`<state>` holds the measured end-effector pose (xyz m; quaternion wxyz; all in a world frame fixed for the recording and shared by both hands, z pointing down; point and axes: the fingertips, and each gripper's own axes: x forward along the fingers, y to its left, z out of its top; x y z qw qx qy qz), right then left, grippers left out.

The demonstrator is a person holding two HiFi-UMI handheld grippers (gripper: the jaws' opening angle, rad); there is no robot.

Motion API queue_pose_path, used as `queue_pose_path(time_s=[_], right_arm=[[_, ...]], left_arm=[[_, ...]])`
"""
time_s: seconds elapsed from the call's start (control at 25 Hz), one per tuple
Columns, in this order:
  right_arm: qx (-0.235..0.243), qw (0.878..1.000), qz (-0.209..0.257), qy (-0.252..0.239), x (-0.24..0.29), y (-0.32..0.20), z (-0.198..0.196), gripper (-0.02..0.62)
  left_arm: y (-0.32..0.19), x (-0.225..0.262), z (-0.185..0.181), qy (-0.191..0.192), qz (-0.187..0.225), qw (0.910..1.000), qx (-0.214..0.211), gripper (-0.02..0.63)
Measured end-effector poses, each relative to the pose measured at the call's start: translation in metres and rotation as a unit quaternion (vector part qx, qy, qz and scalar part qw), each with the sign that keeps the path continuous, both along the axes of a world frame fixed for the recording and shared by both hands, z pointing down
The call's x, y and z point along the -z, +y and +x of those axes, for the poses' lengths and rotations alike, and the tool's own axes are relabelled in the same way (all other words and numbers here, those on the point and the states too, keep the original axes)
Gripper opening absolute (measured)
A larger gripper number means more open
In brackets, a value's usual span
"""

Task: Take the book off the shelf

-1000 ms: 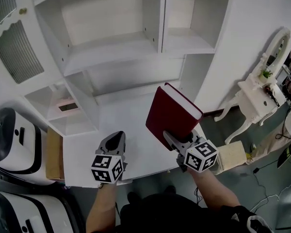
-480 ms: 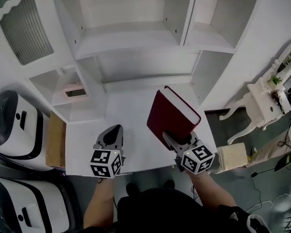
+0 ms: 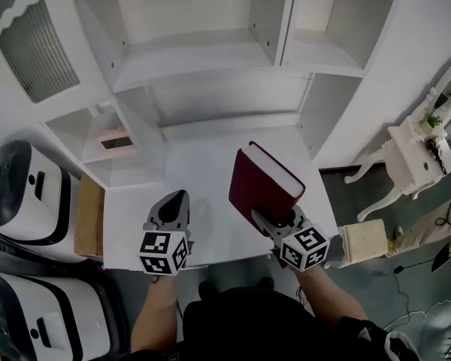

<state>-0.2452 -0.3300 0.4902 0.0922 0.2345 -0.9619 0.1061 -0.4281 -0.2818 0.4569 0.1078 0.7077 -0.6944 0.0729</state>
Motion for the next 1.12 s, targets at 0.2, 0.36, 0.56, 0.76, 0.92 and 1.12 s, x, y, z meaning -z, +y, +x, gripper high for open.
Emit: queue_pose_path(time_s=[0.2,0.36,0.56,0.76,0.92,1.12], right_arm=[[0.013,1.000,0.006,0.003,-0.005,-0.001,0.003,0.232],[0.019,1.000,-0.004,0.002,-0.010,0.002,0.004,0.232],[0.021,1.000,-0.003,-0.005,-0.002,-0.002,0.007,0.232],[0.023,1.000,0.010,-0.011,0.011,-0.004,0.010,0.230],[0.024,1.000,0.014,-0.012,0.016,-0.002,0.013,0.232],[0.022,0.999,0.021,-0.015,0.023,-0.003,0.017,0.232]], left_arm=[[-0.002,0.003,0.008,-0.006,0.000,1.0000,-0.002,0.011],[-0.003,0.003,0.013,-0.007,-0.002,1.0000,-0.003,0.011],[-0.005,0.003,0.022,-0.006,-0.004,0.9999,-0.007,0.011],[-0.006,0.003,0.030,-0.005,-0.004,0.9999,-0.012,0.011],[-0.005,0.004,0.033,-0.005,-0.003,0.9999,-0.014,0.011],[-0.002,0.008,0.035,-0.007,0.000,0.9999,-0.015,0.011]])
